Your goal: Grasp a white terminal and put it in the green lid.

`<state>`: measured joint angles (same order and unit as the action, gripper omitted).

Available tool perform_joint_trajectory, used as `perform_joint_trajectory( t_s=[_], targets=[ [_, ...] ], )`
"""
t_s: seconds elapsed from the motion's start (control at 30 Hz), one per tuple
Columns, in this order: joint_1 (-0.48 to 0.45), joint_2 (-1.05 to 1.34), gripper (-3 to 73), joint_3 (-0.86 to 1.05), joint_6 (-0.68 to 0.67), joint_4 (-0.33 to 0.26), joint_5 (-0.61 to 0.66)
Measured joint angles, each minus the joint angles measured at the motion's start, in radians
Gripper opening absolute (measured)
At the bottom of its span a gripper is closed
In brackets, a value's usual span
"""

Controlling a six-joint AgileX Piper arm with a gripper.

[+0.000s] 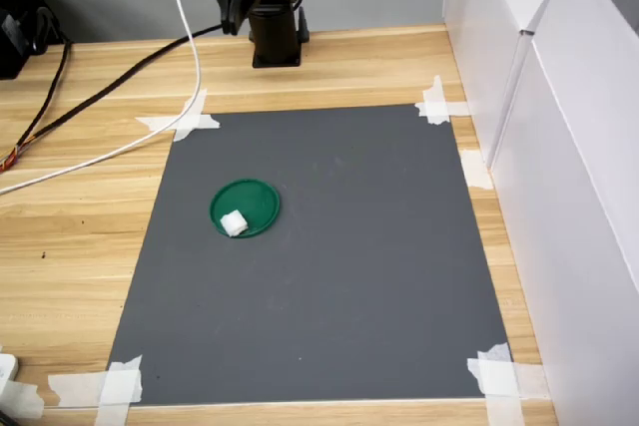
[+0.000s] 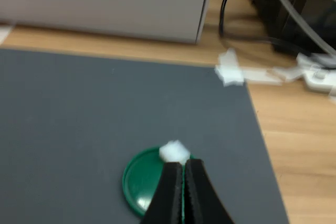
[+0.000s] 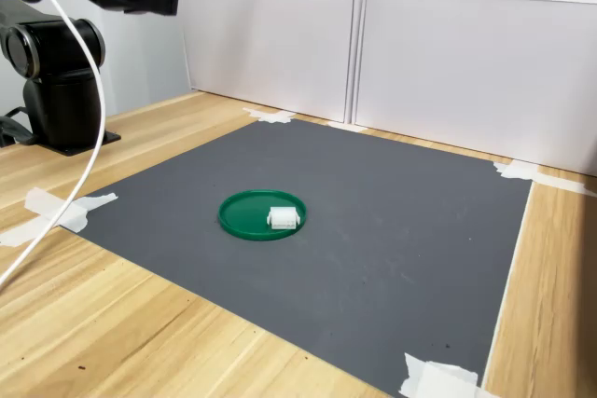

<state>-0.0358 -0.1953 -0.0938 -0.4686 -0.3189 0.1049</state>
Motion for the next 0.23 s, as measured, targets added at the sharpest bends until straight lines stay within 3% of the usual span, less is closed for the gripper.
perform_joint_trajectory(
  t_s=[0.23],
  targets=[
    [0.000,0.032,-1.5,0.026,0.000,0.000,0.094]
  ],
)
